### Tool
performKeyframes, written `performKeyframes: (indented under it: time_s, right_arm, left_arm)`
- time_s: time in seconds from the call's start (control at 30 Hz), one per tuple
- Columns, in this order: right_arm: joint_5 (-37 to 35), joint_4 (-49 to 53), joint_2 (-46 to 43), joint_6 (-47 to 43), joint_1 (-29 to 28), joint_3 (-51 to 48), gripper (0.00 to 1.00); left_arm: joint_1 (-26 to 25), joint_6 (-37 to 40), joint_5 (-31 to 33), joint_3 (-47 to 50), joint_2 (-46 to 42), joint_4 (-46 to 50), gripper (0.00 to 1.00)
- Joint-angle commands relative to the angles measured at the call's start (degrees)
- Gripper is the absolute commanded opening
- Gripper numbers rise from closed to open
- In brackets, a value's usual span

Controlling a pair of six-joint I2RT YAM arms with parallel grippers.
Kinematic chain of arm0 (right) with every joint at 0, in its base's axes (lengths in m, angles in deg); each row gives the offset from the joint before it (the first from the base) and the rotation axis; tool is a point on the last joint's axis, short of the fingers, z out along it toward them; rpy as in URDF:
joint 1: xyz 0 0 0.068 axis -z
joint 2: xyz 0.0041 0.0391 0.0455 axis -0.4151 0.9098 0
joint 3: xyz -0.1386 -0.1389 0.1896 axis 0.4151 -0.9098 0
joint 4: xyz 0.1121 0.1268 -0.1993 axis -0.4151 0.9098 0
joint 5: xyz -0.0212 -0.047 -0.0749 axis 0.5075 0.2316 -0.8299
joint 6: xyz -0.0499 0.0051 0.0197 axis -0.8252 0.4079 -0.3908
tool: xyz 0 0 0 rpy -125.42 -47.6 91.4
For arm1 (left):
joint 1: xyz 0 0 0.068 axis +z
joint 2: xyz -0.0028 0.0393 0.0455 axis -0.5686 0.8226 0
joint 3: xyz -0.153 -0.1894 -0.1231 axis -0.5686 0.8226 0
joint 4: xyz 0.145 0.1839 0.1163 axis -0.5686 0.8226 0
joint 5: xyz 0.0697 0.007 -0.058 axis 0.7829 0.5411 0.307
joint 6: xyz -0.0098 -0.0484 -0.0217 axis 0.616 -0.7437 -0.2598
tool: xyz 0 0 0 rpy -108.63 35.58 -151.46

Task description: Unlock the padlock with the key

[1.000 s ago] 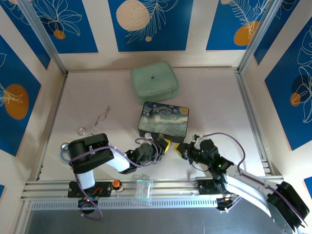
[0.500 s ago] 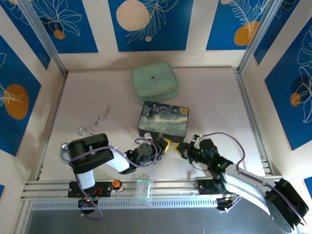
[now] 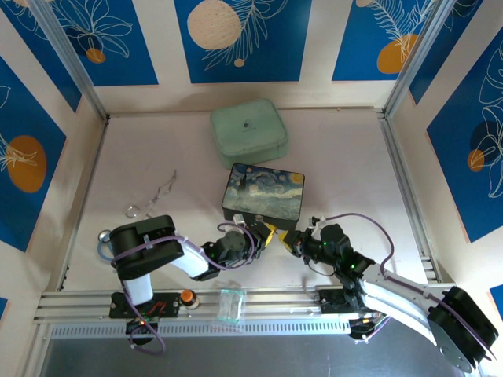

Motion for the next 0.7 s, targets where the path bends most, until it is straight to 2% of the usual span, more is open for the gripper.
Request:
performKeyframes:
  time_s: [0.0, 0.2, 0.53, 0.67]
  right_arm:
    - [-1.7, -2.2, -0.8, -0.7, -0.6, 1.1, 0.0]
    - [-3.4, 3.0, -4.5, -0.6, -0.8, 1.0, 0.0]
    - [-2.4, -2.8, 1.6, -0.7, -1.7, 1.7, 0.0]
    - [-3.0, -3.4, 1.5, -1.0, -2.1, 1.8, 0.0]
  left_arm:
    - [-0.4, 0.2, 0.4, -1.2, 0.0, -3.2, 0.0]
    - [-0.5, 1.0, 1.0, -0.9, -0.9, -1.7, 0.0]
    - [-0.5, 0.9, 0.9, -1.2, -1.1, -2.6, 0.0]
    - [-0.6, 1.0, 0.9, -1.0, -1.7, -1.7, 0.0]
